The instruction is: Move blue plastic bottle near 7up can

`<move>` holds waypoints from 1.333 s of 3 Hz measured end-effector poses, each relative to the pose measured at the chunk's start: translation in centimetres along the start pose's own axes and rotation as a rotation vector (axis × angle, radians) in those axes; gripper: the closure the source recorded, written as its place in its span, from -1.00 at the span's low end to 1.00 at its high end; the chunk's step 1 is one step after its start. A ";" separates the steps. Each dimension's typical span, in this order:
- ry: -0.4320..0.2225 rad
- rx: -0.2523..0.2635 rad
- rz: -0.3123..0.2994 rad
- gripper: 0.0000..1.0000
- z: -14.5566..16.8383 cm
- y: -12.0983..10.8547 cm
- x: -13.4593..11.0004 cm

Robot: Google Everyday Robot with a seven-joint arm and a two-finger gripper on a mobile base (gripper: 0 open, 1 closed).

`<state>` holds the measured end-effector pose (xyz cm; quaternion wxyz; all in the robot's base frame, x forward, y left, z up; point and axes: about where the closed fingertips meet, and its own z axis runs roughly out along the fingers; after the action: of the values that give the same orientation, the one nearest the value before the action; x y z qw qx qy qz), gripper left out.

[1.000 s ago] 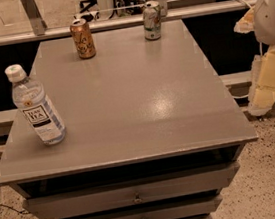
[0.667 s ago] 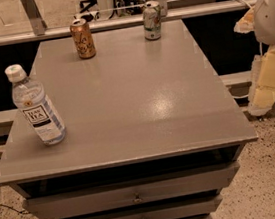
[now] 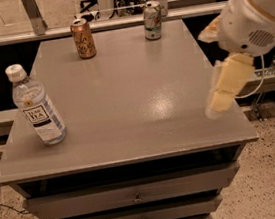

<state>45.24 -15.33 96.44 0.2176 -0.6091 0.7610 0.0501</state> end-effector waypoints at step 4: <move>-0.438 -0.178 -0.053 -1.00 6.4 3.1 -13.4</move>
Offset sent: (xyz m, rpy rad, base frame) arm 0.0224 0.1579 -0.0154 0.4441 0.0145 0.2205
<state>46.20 -0.28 95.37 0.3243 -0.6203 0.6718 0.2423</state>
